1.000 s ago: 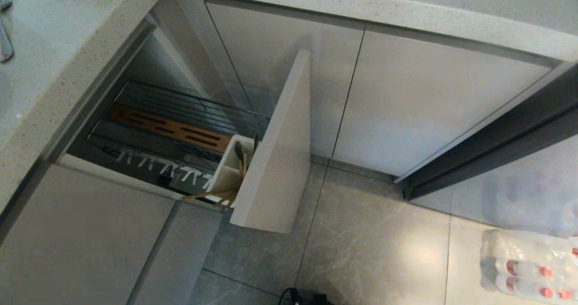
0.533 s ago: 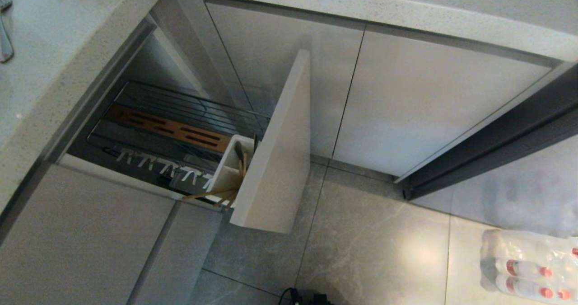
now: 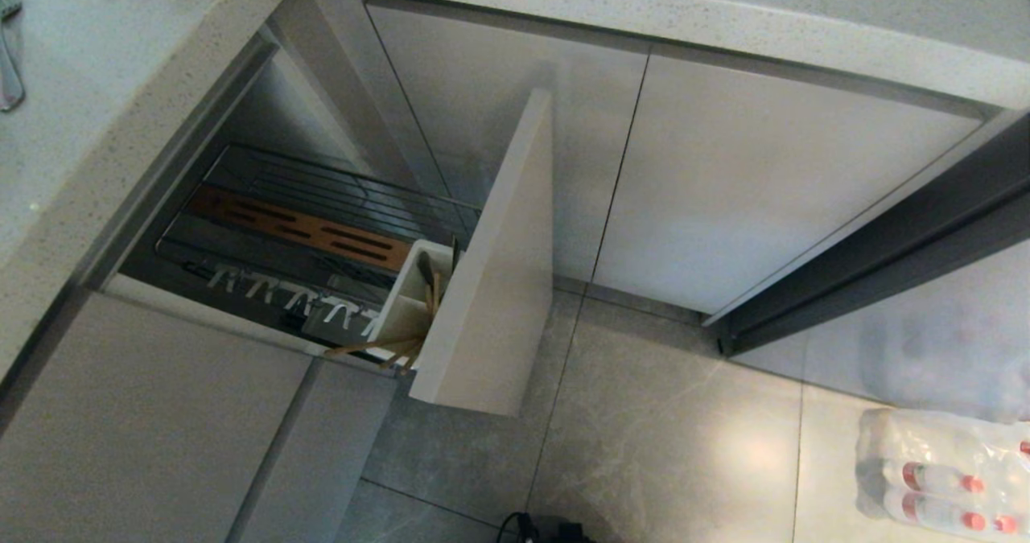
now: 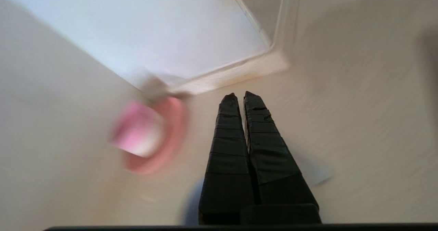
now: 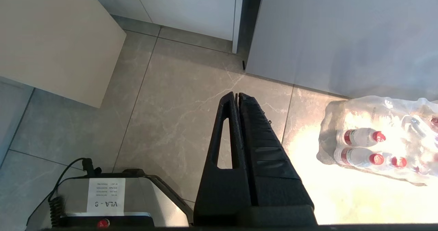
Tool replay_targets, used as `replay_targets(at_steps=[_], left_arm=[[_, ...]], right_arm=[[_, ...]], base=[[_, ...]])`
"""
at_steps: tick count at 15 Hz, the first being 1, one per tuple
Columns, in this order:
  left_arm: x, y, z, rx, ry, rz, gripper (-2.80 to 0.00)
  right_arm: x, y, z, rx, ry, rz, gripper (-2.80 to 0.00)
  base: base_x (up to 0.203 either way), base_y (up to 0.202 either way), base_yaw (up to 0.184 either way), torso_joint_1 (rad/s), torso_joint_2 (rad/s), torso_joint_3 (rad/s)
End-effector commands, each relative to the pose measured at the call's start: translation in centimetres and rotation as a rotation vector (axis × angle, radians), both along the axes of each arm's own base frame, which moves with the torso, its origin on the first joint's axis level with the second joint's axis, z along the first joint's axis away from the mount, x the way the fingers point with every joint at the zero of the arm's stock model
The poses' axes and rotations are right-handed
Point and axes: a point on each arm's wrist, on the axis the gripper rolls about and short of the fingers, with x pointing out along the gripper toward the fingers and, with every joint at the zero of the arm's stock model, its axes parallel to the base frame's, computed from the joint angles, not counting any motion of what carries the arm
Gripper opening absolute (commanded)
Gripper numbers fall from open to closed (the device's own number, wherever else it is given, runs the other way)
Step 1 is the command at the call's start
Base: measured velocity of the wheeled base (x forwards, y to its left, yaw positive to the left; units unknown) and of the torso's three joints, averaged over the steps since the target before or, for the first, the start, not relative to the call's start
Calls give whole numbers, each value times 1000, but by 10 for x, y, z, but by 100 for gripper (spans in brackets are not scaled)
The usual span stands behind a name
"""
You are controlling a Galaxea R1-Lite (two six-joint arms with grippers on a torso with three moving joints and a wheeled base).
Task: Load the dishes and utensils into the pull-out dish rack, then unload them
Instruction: Take the chopsticks out of the cupboard
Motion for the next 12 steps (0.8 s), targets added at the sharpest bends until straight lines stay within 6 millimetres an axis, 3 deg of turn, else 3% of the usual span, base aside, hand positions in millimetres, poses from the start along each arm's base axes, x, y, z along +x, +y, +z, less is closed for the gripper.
replay_targets(at_steps=[1, 7, 12], left_arm=[[-8, -17, 8, -76, -3, -50, -280], [-9, -50, 11, -535, 134, -356, -280], [12, -73, 5, -797, 334, -613, -280]], right_arm=[[0, 0, 0, 0, 1, 0, -280], [0, 0, 0, 0, 1, 0, -280], [0, 0, 0, 0, 0, 0, -280]], base=[[0, 0, 0, 0, 0, 0], [0, 0, 0, 0, 0, 0], [0, 0, 0, 0, 0, 0]])
